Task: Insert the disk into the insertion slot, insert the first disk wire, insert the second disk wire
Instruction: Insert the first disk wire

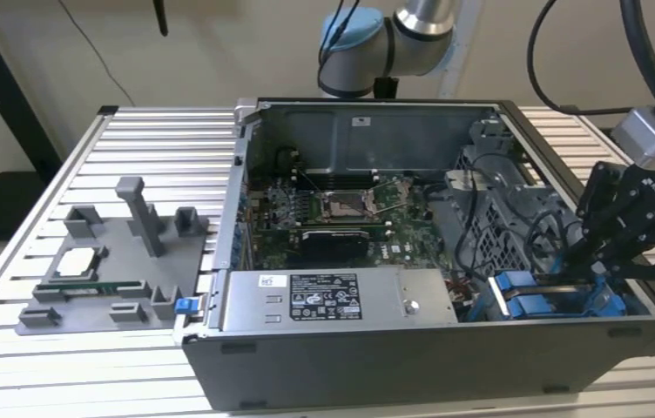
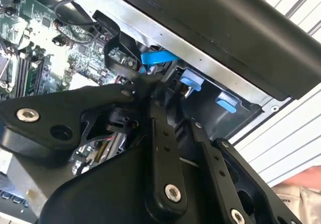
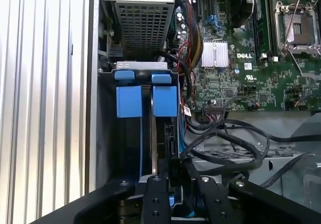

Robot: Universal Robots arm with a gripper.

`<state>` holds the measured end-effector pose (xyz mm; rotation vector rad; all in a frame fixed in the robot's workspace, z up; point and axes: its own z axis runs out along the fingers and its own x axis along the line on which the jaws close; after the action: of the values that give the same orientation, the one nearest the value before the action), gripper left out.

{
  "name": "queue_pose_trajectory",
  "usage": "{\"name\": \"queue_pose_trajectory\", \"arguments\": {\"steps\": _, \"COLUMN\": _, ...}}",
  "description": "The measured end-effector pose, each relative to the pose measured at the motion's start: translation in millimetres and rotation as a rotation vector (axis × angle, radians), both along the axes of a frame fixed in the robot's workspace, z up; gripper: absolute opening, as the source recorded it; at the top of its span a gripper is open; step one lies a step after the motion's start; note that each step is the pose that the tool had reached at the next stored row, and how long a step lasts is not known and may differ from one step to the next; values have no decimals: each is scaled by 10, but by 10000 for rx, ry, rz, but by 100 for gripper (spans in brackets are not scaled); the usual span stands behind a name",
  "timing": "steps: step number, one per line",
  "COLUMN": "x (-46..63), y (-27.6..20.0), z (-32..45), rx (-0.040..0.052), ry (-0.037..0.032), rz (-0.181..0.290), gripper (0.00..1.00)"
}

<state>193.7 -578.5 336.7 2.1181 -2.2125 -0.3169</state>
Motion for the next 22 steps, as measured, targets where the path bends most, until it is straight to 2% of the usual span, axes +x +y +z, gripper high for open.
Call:
{"name": "queue_pose_trajectory", "arguments": {"steps": 7, "x": 0, "y": 0, "z": 302, "rx": -2, "ry": 7, "rz": 0, "gripper": 100}}
{"name": "queue_pose_trajectory", "arguments": {"steps": 12, "x": -2, "y": 10, "z": 491, "rx": -2, "ry": 11, "rz": -1, "gripper": 100}}
{"name": "queue_pose_trajectory", "arguments": {"steps": 16, "x": -2, "y": 64, "z": 517, "rx": -20, "ry": 5, "rz": 6, "gripper": 100}}
{"name": "queue_pose_trajectory", "arguments": {"steps": 18, "x": -1, "y": 79, "z": 509, "rx": -19, "ry": -52, "rz": 77, "gripper": 100}}
{"name": "queue_pose_trajectory", "arguments": {"steps": 20, "x": 2, "y": 88, "z": 496, "rx": -22, "ry": -147, "rz": 183, "gripper": 100}}
{"name": "queue_pose_trajectory", "arguments": {"steps": 22, "x": 3, "y": 96, "z": 481, "rx": -23, "ry": -287, "rz": 274, "gripper": 100}}
